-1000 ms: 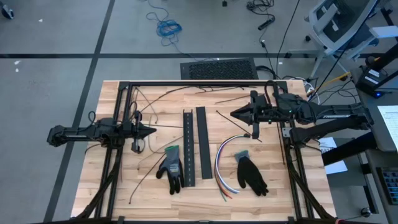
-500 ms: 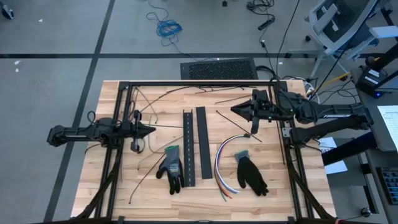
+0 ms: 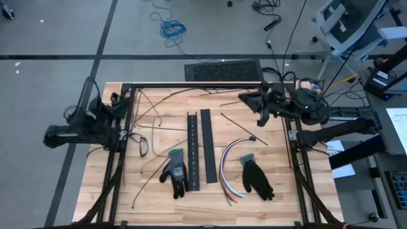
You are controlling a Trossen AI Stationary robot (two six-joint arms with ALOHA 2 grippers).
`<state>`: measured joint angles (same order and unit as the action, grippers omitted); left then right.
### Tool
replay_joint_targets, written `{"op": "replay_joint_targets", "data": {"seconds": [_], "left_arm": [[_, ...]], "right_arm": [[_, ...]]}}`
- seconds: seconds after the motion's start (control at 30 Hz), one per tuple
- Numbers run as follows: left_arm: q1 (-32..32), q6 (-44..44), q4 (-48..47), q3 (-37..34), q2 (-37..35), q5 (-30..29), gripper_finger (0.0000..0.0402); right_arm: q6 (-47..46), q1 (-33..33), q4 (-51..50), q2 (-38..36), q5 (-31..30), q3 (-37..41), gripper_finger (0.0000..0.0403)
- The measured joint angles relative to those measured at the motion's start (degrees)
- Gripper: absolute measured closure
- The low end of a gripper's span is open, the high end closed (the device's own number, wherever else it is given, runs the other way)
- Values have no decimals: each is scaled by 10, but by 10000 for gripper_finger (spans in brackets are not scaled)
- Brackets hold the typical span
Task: Ziptie cables
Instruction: Wrap the cable wires with the black ziptie
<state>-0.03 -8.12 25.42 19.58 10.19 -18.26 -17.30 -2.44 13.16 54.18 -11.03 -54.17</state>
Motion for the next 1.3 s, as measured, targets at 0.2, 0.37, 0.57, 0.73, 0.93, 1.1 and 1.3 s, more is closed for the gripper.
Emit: {"op": "replay_joint_targets", "data": {"seconds": [0.2, 0.37, 0.57, 0.73, 0.93, 1.1, 1.3], "left_arm": [[0, 152, -29, 207, 210, 57, 386], [1, 191, -137, 342, 345, 29, 386], [20, 89, -415, 401, 437, -70, 386], [16, -96, -513, 387, 498, -23, 381], [-3, -200, -479, 382, 591, 82, 330], [-5, -167, -404, 383, 684, 140, 279], [14, -211, -434, 383, 768, 243, 268]], "right_arm": [[109, -34, 196, 47, -25, -1, 403], [94, -62, 90, 49, 26, 0, 403], [106, -65, -179, 30, 21, 0, 391], [150, -64, -388, 39, 22, 0, 349], [180, -63, -464, 58, -7, 0, 281], [163, -70, -489, 83, -9, 0, 231], [84, -73, -576, 112, -11, 0, 216]]}}
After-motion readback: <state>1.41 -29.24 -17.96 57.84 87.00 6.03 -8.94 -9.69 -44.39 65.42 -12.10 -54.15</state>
